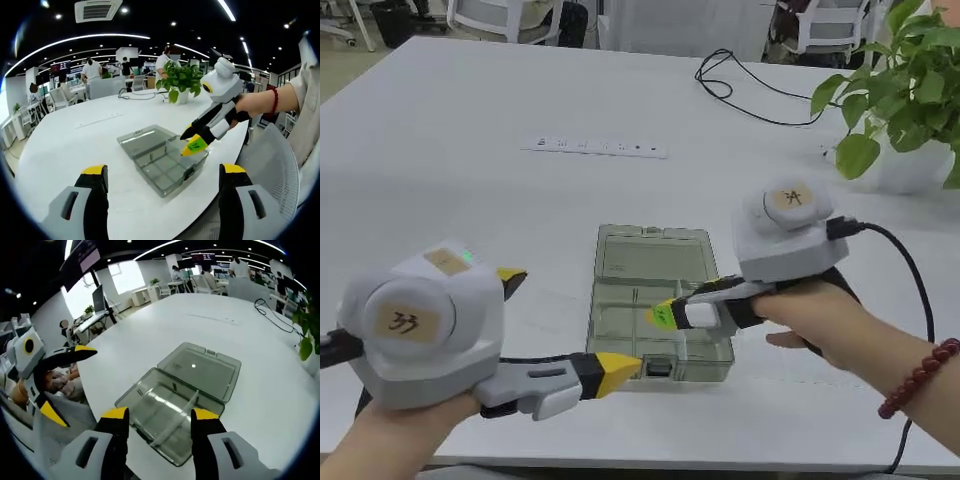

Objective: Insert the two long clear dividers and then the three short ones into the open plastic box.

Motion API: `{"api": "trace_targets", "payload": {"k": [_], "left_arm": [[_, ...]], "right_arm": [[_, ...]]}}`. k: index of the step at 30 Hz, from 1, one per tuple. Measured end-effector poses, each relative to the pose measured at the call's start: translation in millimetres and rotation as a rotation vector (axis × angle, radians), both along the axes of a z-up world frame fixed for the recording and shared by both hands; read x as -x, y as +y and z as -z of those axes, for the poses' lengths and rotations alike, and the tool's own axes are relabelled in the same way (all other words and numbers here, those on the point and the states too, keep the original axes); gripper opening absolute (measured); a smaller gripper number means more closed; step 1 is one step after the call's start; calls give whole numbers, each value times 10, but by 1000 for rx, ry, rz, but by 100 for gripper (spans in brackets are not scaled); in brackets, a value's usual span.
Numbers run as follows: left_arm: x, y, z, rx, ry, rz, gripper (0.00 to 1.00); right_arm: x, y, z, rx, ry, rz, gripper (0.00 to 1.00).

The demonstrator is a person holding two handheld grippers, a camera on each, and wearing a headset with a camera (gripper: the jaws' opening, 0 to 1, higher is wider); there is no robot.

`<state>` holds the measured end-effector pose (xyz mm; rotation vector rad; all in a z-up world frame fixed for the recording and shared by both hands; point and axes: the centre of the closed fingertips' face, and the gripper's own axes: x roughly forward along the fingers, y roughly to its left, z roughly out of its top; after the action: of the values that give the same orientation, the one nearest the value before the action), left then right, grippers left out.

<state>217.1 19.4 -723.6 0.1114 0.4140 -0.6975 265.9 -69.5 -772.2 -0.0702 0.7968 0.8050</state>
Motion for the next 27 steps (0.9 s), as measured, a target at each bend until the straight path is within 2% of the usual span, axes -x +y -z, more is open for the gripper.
{"api": "trace_targets", "payload": {"k": [9, 12, 21, 27], "left_arm": [[36, 74, 33, -12, 18, -11, 94], [57, 105, 48, -18, 22, -14, 94], [69, 196, 87, -24, 38, -41, 92], [59, 226, 102, -20, 53, -56, 89]], "right_arm": [[92, -127, -55, -35, -76, -44, 59], [136, -154, -105, -66, -93, -54, 61], [223, -245, -163, -71, -152, -78, 71], [261, -297, -174, -77, -173, -77, 78]]}}
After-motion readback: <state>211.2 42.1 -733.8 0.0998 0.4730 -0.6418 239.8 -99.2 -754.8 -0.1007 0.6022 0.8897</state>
